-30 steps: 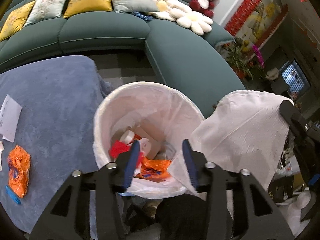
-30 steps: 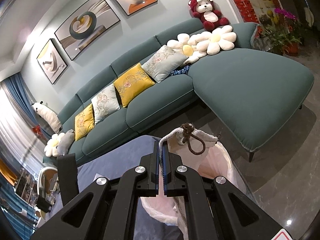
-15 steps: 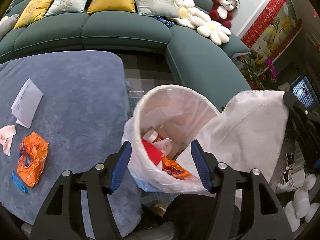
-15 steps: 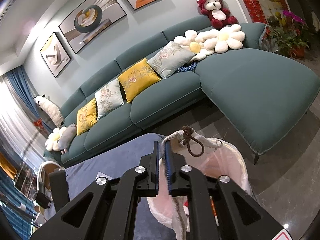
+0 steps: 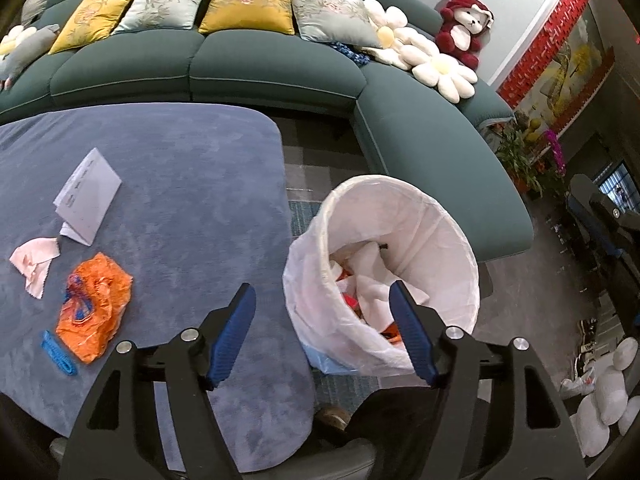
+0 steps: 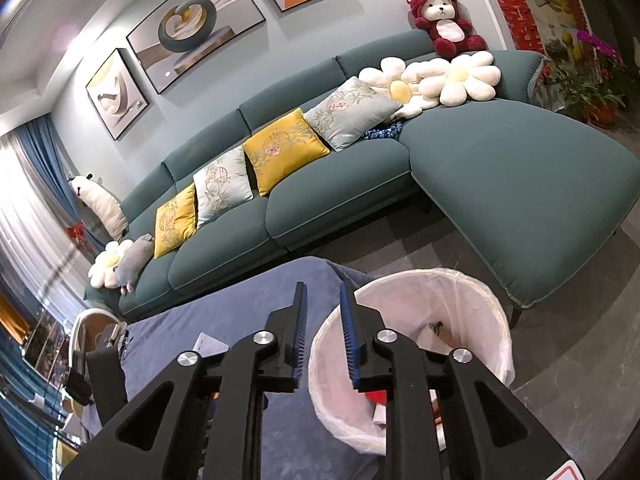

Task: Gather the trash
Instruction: 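Move both open tools back toward the orange bag on the table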

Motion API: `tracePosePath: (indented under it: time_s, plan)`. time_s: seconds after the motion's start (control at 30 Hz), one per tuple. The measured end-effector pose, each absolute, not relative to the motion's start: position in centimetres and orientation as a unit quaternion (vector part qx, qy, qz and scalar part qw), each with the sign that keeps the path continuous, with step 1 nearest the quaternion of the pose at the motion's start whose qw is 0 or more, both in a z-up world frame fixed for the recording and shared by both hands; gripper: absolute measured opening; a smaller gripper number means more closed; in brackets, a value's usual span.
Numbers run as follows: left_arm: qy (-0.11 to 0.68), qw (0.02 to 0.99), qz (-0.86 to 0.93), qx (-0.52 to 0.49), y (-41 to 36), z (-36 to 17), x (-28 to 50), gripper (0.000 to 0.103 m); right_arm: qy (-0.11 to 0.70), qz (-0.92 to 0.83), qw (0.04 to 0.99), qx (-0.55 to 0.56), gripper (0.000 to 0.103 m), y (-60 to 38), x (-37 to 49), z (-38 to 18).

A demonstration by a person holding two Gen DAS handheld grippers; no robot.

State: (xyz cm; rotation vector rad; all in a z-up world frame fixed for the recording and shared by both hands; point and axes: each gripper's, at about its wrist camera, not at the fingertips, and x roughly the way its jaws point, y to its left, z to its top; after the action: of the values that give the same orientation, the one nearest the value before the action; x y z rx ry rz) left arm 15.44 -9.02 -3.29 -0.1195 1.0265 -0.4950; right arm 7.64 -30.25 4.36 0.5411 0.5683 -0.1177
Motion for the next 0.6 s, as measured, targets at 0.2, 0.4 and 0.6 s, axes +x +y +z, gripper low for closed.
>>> tracePosePath:
  time_s: [0.2, 0.4, 0.6]
  plan:
    - [0.477, 0.852, -0.208, -0.063, -6.1, -3.0, 14.7, 0.073, 0.290, -0.044, 0.923, 0.251, 0.027, -27.8, 7.4, 4.3]
    - [0.477, 0.858, -0.171, -0.079, -2.2, -3.4, 14.2, 0.075, 0.305, -0.025, 0.922, 0.238, 0.028, -24.7, 7.0, 3.8]
    - [0.476, 0.864, -0.132, -0.093, 2.0, -4.0, 13.9, 0.075, 0.320, -0.009, 0.920, 0.225, 0.028, -21.6, 7.0, 3.2]
